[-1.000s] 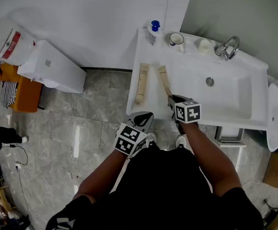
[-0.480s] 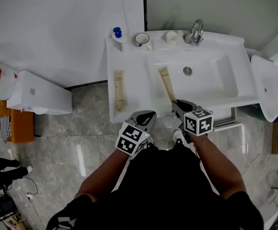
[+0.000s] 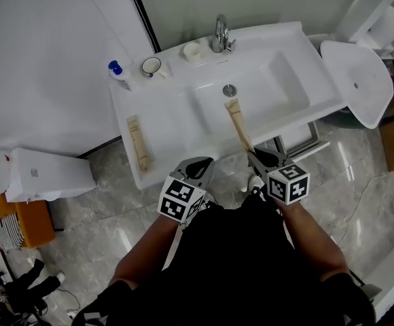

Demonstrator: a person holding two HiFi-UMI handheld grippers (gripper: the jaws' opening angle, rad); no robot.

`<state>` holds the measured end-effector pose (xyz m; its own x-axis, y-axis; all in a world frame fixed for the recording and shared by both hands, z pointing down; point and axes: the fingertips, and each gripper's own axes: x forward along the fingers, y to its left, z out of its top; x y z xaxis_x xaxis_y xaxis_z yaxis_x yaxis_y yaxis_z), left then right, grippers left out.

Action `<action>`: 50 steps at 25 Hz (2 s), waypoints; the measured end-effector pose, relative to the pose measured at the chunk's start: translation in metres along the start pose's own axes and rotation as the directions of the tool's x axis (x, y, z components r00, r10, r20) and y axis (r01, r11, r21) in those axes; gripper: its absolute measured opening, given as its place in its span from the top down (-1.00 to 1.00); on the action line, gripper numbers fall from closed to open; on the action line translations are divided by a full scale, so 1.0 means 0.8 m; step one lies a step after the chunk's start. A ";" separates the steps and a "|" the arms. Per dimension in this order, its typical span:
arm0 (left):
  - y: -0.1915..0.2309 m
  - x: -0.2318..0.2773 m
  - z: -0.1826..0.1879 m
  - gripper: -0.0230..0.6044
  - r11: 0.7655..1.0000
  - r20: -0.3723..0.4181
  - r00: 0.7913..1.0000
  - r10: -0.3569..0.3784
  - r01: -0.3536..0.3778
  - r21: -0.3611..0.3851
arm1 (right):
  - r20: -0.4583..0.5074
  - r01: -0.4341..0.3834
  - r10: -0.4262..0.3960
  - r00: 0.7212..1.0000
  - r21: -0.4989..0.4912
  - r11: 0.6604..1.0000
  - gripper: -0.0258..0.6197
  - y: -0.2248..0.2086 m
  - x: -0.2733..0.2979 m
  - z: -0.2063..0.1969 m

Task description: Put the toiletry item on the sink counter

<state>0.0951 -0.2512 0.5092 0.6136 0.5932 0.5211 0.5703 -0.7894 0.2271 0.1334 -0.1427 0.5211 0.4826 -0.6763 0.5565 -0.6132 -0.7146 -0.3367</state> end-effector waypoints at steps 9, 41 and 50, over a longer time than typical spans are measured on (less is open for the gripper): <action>-0.048 0.062 0.031 0.93 0.995 -0.022 0.997 -0.080 0.082 0.052 | 0.058 0.146 -0.154 0.986 0.135 0.980 0.79 -0.100 -0.085 -0.016; -0.121 0.213 0.100 0.93 0.994 -0.140 0.986 -0.095 0.102 0.042 | -0.249 0.413 -0.334 0.909 0.438 0.799 0.79 -0.426 -0.168 -0.224; -0.109 0.208 0.088 0.93 0.998 -0.153 0.987 0.043 -0.048 -0.028 | -0.434 0.308 -0.213 0.875 0.161 0.938 0.79 -0.472 -0.076 -0.234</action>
<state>0.1860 -0.0730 0.5180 0.5468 0.5277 0.6500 0.5251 -0.8209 0.2247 0.2187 0.2014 0.7566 0.2814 -0.3624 0.8886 -0.3263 -0.9069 -0.2665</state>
